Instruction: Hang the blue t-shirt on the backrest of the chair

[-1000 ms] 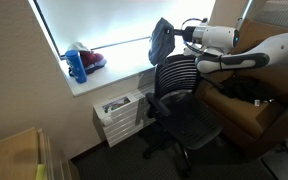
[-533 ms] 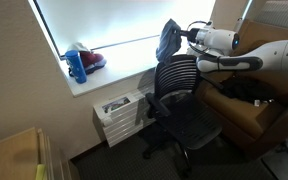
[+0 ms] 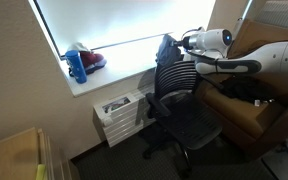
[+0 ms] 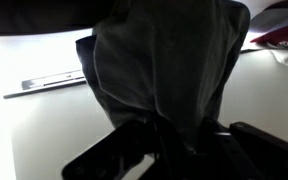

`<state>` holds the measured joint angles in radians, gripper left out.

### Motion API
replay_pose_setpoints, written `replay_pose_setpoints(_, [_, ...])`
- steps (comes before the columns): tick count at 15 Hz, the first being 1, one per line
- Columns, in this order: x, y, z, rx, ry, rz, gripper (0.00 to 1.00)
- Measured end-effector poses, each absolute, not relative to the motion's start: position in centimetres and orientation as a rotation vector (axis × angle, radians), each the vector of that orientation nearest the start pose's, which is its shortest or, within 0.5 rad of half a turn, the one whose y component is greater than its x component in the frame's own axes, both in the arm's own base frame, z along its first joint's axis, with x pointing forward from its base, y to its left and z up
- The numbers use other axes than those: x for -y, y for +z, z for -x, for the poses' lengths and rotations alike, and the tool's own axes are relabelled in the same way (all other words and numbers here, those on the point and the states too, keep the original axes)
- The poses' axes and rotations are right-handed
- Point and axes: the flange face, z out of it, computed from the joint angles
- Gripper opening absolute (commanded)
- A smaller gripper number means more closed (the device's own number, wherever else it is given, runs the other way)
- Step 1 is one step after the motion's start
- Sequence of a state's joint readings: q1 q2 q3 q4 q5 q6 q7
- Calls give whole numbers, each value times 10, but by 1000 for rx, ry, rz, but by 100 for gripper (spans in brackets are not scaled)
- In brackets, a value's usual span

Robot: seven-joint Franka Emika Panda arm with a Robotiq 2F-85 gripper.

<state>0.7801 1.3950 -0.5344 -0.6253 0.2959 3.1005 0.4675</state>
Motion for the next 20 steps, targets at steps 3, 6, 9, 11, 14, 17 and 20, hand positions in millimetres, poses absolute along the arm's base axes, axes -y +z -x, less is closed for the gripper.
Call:
replay_pose_setpoints(3, [-494, 277, -690, 289, -1418, 2430, 5])
replay_pose_setpoints(6, [-495, 274, -691, 248, -1386, 2460, 22])
replay_pose_setpoints(9, [-492, 277, -693, 211, -1394, 2458, 22])
replay_pose_setpoints(11, [-492, 277, -693, 209, -1393, 2459, 22])
replay_pose_setpoints(14, [-492, 277, -693, 209, -1393, 2459, 54])
replay_pose_setpoints(17, [-497, 264, -690, 127, -1255, 2484, 52])
replay_pose_setpoints(20, [-499, 261, -688, 128, -1247, 2487, 95])
